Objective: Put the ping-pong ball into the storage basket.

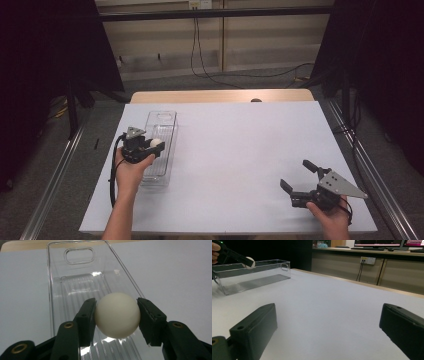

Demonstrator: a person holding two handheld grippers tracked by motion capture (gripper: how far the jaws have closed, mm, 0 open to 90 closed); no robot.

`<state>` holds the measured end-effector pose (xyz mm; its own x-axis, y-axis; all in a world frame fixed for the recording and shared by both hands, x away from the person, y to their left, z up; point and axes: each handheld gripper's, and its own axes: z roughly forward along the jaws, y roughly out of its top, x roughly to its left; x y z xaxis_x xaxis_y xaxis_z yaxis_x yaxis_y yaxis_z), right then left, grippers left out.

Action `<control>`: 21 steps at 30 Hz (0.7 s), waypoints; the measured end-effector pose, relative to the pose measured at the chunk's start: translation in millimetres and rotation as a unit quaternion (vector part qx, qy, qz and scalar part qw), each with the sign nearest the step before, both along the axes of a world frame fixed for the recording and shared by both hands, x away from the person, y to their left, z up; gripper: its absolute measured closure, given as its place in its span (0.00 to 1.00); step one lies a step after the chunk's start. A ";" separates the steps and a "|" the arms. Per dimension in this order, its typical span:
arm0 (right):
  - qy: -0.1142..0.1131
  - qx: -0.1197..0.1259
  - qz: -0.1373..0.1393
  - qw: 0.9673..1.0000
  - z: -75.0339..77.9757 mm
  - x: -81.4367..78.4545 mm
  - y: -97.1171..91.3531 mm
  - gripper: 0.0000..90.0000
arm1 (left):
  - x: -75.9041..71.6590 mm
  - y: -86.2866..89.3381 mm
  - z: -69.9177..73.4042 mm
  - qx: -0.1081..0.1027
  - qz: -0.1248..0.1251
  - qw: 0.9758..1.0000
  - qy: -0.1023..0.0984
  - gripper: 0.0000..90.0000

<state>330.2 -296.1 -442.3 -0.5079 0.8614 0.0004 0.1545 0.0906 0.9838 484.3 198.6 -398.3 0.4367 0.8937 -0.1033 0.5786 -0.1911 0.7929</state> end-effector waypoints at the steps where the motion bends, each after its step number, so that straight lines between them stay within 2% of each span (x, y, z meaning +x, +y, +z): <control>1: 0.000 0.001 -0.003 1.000 -0.1 0.0 0.0 0.01 | -0.2 -0.6 -0.9 -0.002 0.003 1.000 0.001 0.57; 3: 0.000 0.001 -0.002 1.000 -0.3 0.3 -0.4 0.01 | -0.3 0.0 -2.2 -0.001 -0.003 1.000 0.003 0.57; 10: 0.002 0.004 -0.001 1.000 0.3 -0.5 -0.5 0.01 | -1.6 -0.6 -2.1 -0.006 0.003 1.000 0.001 0.57; 21: 0.001 0.002 -0.002 1.000 0.1 -0.3 0.1 0.01 | -3.0 4.2 -2.9 0.002 0.005 1.000 0.000 0.56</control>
